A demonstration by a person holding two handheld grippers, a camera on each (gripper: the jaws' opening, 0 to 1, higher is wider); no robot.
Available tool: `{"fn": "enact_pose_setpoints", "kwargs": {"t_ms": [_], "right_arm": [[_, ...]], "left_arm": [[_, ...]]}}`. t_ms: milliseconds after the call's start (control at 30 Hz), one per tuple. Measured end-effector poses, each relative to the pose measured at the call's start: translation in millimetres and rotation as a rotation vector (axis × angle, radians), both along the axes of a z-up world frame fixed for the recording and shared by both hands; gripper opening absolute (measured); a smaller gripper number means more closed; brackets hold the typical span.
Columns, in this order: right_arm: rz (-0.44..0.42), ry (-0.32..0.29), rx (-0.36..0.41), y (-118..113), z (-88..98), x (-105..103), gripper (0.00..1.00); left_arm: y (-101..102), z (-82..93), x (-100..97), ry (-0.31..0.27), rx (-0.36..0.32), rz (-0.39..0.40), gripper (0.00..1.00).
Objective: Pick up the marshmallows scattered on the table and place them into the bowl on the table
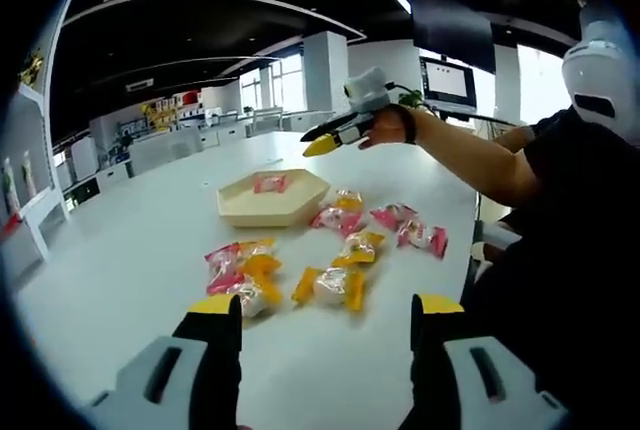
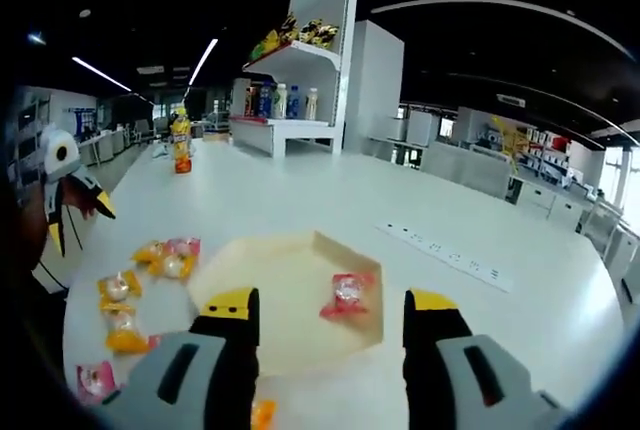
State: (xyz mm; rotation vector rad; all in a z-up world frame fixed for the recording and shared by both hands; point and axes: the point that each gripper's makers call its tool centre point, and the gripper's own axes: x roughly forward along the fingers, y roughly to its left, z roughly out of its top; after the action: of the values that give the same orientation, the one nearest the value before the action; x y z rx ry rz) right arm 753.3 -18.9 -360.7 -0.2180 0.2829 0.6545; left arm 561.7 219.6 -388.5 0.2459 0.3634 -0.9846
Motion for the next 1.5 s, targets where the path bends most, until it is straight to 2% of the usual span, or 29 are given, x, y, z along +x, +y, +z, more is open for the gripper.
{"fn": "enact_pose_setpoints", "kwargs": {"t_ms": [600, 867, 1133, 1500], "right_arm": [[0.002, -0.01, 0.003, -11.1, -0.6, -17.6, 0.57], [0.015, -0.009, 0.035, -10.1, 2.5, -26.2, 0.57], [0.025, 0.018, 0.007, -12.4, -7.4, -41.3, 0.57], [0.028, -0.004, 0.006, -18.0, 3.6, -53.5, 0.57]], "left_arm": [[0.0, -3.1, -0.5, 0.011, -0.003, 0.005, 0.68], [-0.2, -1.6, -0.4, 0.003, -0.008, 0.005, 0.67], [-2.3, -3.5, 3.3, 0.007, -0.002, 0.003, 0.67], [-8.0, -0.1, 4.3, 0.0, 0.008, -0.011, 0.67]]}}
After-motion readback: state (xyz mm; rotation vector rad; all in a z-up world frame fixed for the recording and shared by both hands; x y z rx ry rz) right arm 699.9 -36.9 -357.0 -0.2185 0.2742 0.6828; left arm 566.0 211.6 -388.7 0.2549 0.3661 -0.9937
